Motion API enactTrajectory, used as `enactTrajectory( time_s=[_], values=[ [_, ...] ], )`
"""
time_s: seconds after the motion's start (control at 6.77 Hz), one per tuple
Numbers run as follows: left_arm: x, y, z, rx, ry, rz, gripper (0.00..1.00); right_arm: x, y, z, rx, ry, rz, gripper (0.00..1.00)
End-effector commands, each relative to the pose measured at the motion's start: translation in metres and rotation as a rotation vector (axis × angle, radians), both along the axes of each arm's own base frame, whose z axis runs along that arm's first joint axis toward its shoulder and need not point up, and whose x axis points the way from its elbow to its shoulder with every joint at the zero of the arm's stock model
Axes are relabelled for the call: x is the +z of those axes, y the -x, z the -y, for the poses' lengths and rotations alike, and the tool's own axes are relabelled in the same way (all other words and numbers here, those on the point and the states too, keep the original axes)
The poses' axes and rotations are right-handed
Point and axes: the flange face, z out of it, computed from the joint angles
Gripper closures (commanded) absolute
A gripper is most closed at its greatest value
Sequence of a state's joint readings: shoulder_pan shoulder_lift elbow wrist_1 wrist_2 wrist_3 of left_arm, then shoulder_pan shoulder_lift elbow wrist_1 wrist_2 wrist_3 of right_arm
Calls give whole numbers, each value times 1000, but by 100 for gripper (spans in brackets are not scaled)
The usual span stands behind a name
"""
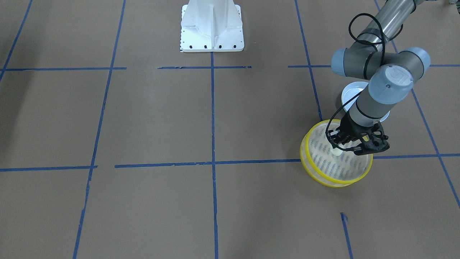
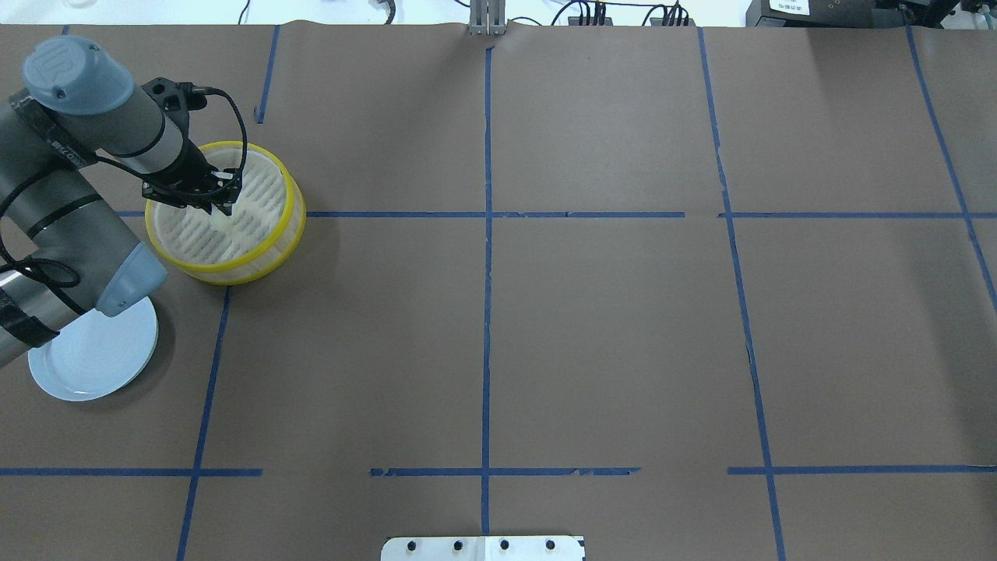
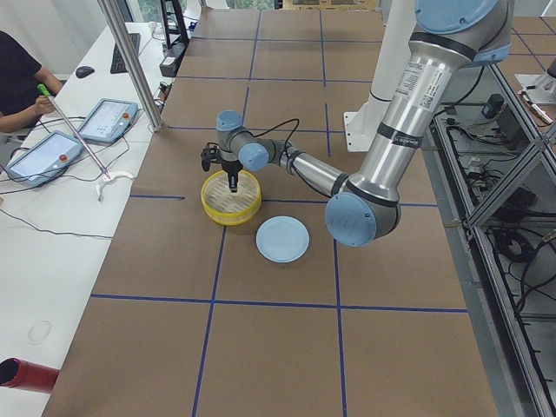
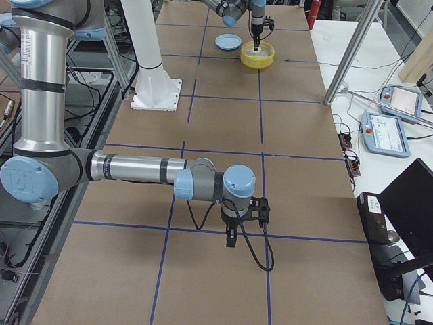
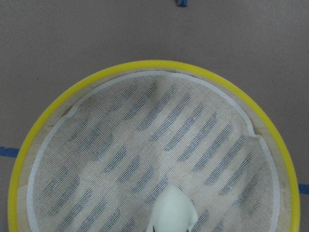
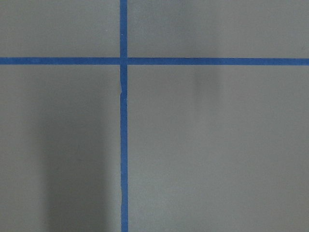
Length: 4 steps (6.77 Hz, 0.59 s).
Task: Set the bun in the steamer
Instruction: 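Lower the bun into the steamer and open the left gripper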
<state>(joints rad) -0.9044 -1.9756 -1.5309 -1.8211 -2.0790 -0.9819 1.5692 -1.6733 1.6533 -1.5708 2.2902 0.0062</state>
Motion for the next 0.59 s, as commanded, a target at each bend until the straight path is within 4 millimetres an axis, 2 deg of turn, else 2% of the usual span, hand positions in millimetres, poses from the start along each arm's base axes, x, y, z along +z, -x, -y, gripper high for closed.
enactTrajectory(
  time_s=[0.0,0.3,0.44],
  values=[
    [9,-4,3,-12,-18,14,52,0,0,0,0,0,0,0],
    [8,-4,3,-11,-20,13,0,0,0,0,0,0,0,0],
    [5,-3,2,-11,-26,8,0,-1,0,1,0,-2,0,0]
  ],
)
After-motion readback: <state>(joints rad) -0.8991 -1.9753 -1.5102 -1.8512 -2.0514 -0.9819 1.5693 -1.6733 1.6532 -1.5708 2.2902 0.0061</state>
